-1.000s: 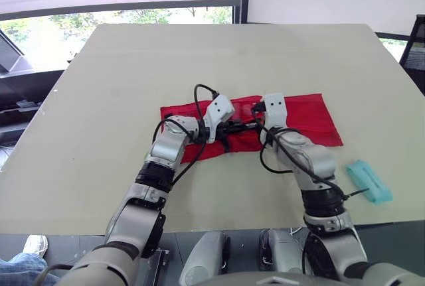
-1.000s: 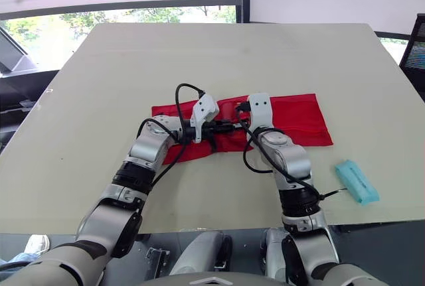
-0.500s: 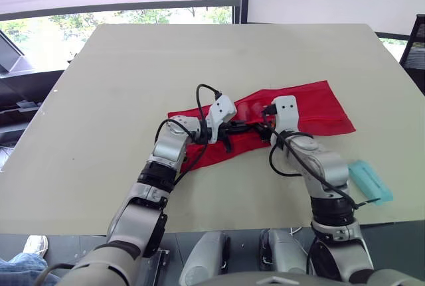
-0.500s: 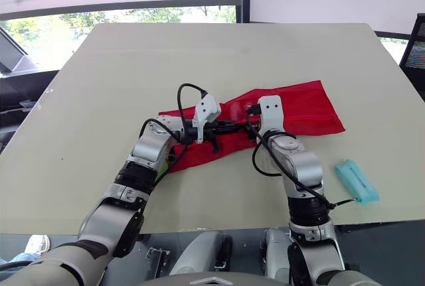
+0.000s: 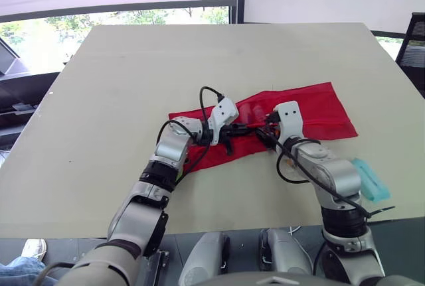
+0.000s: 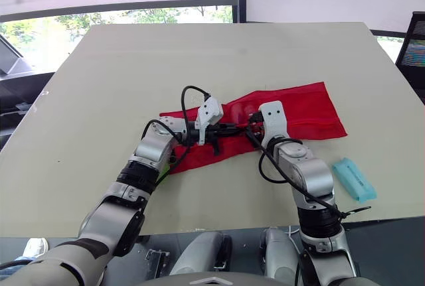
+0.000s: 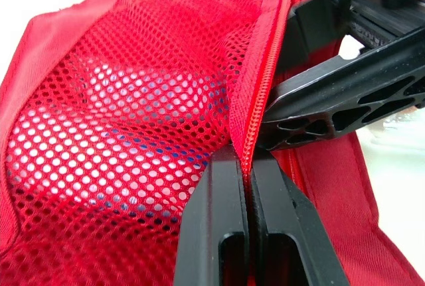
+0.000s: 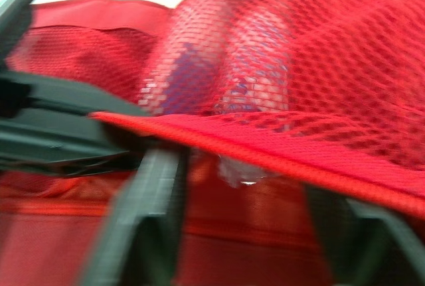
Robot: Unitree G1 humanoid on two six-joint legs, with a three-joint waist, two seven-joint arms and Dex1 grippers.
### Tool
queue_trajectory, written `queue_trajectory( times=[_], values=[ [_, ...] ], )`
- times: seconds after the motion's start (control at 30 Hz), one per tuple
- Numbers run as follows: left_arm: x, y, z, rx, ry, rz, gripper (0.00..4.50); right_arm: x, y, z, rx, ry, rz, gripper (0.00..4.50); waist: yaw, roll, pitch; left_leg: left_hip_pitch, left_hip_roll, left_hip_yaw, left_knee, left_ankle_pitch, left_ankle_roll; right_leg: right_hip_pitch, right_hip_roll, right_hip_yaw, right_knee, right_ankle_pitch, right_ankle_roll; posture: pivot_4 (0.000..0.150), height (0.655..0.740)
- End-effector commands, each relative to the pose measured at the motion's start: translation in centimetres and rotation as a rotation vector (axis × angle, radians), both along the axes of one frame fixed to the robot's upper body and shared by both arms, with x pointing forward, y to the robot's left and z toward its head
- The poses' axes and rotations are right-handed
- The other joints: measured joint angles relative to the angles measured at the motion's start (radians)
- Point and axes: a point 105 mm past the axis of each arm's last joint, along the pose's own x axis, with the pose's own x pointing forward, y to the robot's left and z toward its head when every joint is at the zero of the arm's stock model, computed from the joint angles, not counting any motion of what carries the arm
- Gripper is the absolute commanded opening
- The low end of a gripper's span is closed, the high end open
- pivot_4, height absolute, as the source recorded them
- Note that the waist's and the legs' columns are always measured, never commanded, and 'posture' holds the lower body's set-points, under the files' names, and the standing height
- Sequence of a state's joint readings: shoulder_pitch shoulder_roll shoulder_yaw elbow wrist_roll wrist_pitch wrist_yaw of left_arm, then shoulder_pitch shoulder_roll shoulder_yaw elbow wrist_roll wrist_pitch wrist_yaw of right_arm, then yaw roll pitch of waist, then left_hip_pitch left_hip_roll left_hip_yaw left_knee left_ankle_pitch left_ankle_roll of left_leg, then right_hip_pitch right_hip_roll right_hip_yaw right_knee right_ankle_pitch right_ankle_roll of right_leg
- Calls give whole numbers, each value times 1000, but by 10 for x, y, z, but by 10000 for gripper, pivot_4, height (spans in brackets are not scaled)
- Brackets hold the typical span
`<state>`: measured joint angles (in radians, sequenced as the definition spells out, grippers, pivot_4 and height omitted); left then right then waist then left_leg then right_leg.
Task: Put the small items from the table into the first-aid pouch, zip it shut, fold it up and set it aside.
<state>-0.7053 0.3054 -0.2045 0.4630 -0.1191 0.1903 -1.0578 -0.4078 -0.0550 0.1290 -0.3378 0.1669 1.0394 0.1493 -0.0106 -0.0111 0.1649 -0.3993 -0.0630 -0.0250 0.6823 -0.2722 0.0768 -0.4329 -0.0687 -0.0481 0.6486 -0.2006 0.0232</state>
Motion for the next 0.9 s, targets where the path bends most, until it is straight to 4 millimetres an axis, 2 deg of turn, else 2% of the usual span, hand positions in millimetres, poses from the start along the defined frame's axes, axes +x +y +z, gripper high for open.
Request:
queue_trajectory(
  times=[0.03, 0.23, 0.37, 0.47, 0.53, 0.7, 0.8, 0.9],
  values=[
    [5, 0, 8, -5, -29, 15, 0, -7, 20, 16, 36, -66, 96, 23488, 0, 0, 0, 0, 0, 0, 0, 0, 0, 0, 0, 0, 0, 0, 0, 1500, 7395],
    [4, 1, 8, -5, -28, 20, 0, -9, 20, 18, 37, -78, 114, 23488, 0, 0, 0, 0, 0, 0, 0, 0, 0, 0, 0, 0, 0, 0, 0, 1500, 7395],
    [6, 4, 8, -6, -29, 29, 0, -21, 18, 23, 43, -100, 165, 23488, 0, 0, 0, 0, 0, 0, 0, 0, 0, 0, 0, 0, 0, 0, 0, 1500, 7395],
    [6, 5, 8, -5, -29, 31, 0, -33, 14, 31, 51, -130, 212, 15988, 0, 0, 0, 0, 0, 0, 0, 0, 0, 0, 0, 0, 0, 0, 0, 1500, 7395],
    [7, 5, 8, -5, -29, 32, 0, -40, 9, 34, 31, -154, 239, 6045, 0, 0, 0, 0, 0, 0, 0, 0, 0, 0, 0, 0, 0, 0, 0, 1500, 7395],
    [8, 6, 7, -2, -29, 33, 0, -68, -8, 52, 43, -236, 356, 6045, 4, 0, 0, 0, 0, 0, 0, 0, 0, 1, 0, -1, -1, 0, 0, 1500, 7395],
    [10, 11, 8, 2, -34, 40, 0, -87, -38, 57, 44, -256, 373, 6045, 5, 0, 0, 0, 1, -1, 0, 0, 0, 1, 0, -1, -2, 0, 1, 1500, 7395],
    [13, 21, 9, 15, -40, 61, 0, -109, -99, 63, 11, -343, 303, 6045, 22, -1, 0, -1, 1, -1, 0, 0, 1, 2, 0, -2, -4, 0, 1, 1500, 7395]
  ],
)
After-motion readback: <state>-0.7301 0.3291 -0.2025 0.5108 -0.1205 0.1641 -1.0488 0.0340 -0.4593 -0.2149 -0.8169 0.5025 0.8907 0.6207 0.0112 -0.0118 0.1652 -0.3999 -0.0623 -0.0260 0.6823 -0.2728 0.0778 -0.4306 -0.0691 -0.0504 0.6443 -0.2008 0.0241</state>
